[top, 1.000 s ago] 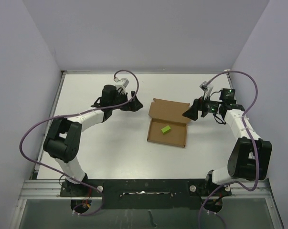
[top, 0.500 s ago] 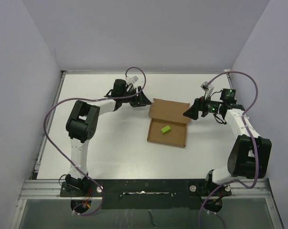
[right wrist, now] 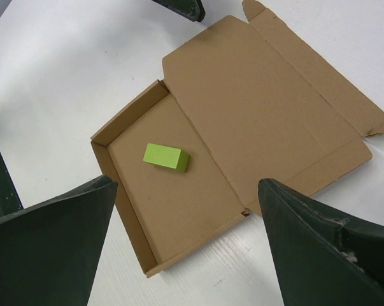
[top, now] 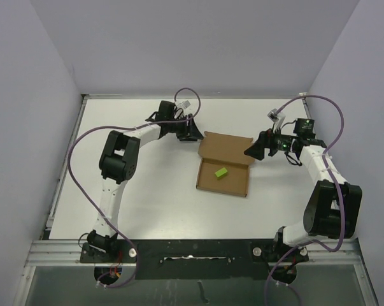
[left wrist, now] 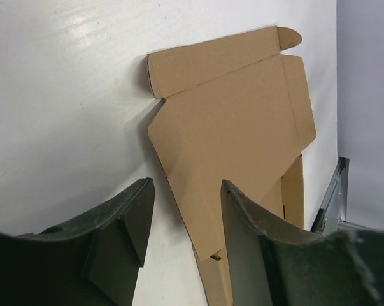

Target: Fold the paper box

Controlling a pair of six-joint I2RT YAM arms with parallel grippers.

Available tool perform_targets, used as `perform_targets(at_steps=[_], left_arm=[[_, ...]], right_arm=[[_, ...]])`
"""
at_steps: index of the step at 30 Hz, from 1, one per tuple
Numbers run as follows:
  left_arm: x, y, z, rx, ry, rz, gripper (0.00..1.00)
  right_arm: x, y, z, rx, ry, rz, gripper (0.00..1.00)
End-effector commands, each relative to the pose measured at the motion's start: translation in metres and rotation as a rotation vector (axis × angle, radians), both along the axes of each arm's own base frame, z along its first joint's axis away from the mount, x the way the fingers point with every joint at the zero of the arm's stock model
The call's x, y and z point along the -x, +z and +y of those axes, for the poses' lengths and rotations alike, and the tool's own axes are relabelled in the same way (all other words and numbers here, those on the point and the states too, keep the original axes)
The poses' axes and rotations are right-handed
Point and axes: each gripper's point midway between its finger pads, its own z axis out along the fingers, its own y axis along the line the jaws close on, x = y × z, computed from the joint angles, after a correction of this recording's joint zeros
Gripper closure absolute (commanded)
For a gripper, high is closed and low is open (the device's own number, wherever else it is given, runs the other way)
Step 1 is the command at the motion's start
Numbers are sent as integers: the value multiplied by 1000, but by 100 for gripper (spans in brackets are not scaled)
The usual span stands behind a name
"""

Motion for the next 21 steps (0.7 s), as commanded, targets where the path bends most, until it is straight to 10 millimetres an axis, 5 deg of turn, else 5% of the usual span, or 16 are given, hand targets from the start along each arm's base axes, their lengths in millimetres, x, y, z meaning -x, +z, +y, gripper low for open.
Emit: perform_targets(at_steps=[1,10,18,21], left_arm=[[4,-16,-8,-36,-53,16,58],[13,-17,-17,4,-90,34,70],[16,-13,-16,56,-70,20,97],[20,-4,-9,100,-32,-17,100]], right_arm=[[-3,8,0,-13,8,-38,0],[-3,8,0,-13,6,-37,0],[-2,9,0,-18,7,-38,0],[-2,9,-1,-21,7,-34,0]])
